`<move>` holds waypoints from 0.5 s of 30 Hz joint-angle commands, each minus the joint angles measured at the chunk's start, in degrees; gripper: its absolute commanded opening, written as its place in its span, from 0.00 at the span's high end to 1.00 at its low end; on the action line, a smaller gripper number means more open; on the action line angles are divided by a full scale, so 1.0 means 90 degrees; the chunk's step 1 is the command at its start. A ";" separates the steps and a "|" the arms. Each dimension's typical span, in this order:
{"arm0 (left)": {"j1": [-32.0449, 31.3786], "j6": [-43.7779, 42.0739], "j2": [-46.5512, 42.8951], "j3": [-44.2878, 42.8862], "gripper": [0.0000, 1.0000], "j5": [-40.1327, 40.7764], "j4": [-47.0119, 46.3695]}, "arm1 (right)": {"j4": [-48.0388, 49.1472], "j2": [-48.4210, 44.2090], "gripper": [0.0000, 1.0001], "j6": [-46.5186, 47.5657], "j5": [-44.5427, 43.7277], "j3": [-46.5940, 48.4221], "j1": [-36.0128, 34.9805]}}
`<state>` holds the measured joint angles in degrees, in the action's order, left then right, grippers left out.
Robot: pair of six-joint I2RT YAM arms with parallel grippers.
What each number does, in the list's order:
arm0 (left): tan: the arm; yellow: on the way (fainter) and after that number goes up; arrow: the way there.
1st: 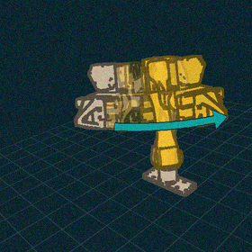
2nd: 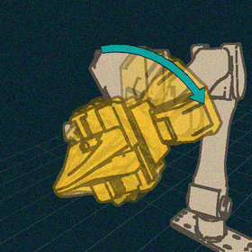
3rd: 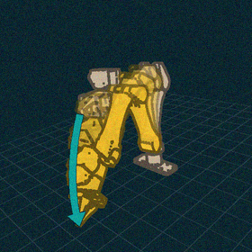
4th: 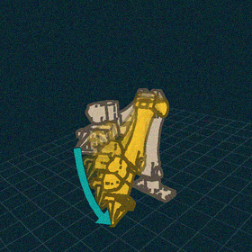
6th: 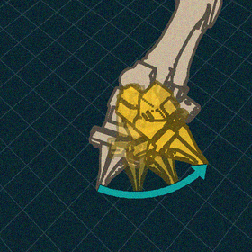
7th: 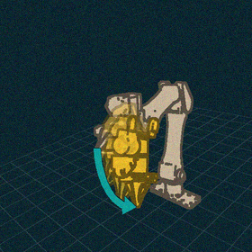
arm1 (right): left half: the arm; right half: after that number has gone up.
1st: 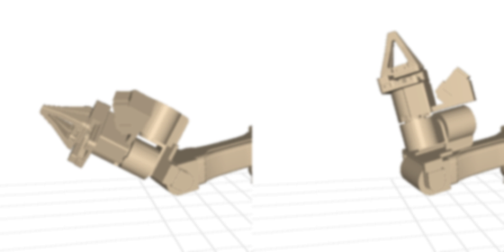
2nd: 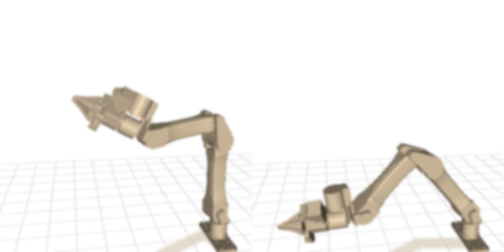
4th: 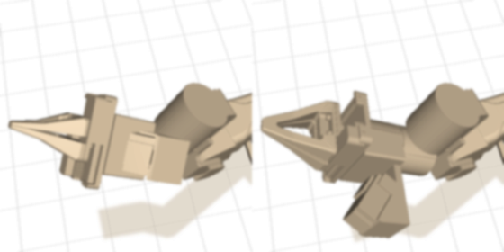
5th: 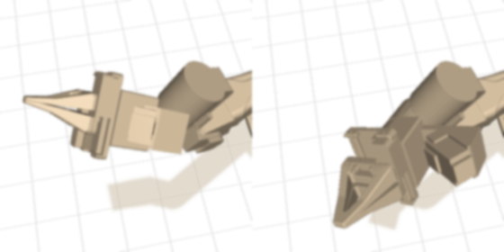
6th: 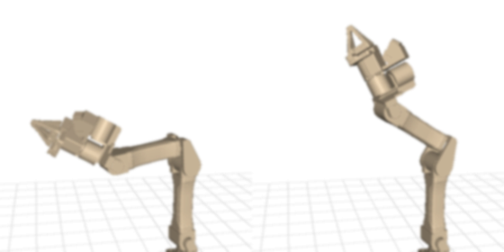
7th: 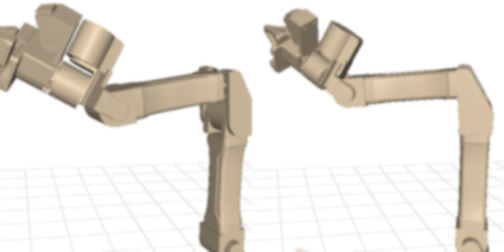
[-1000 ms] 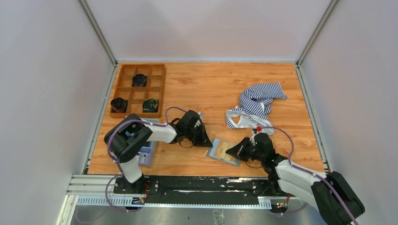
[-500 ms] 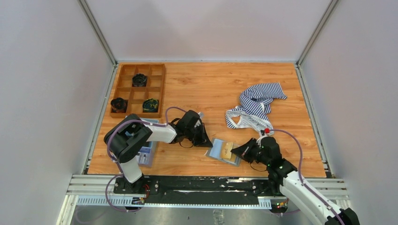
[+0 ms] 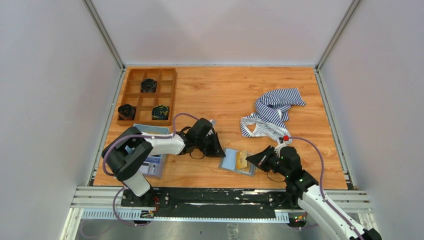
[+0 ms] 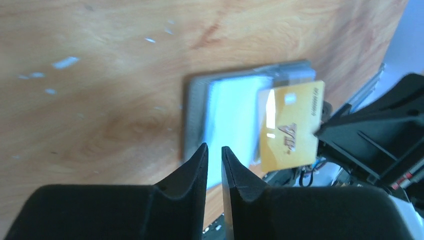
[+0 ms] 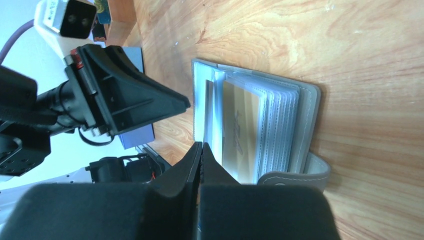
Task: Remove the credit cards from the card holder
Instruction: Remove the credit card from the card holder.
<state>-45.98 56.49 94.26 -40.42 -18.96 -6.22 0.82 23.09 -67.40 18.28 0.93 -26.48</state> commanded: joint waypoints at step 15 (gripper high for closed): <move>-0.0829 0.0050 0.0928 -0.0866 0.87 0.0098 0.0146 | -0.0152 0.0870 1.00 0.0233 0.0307 -0.0477 0.0090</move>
<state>-53.12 56.62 100.82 -48.10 -18.44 -5.61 1.45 30.55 -66.37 19.55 0.91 -26.44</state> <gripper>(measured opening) 0.138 0.007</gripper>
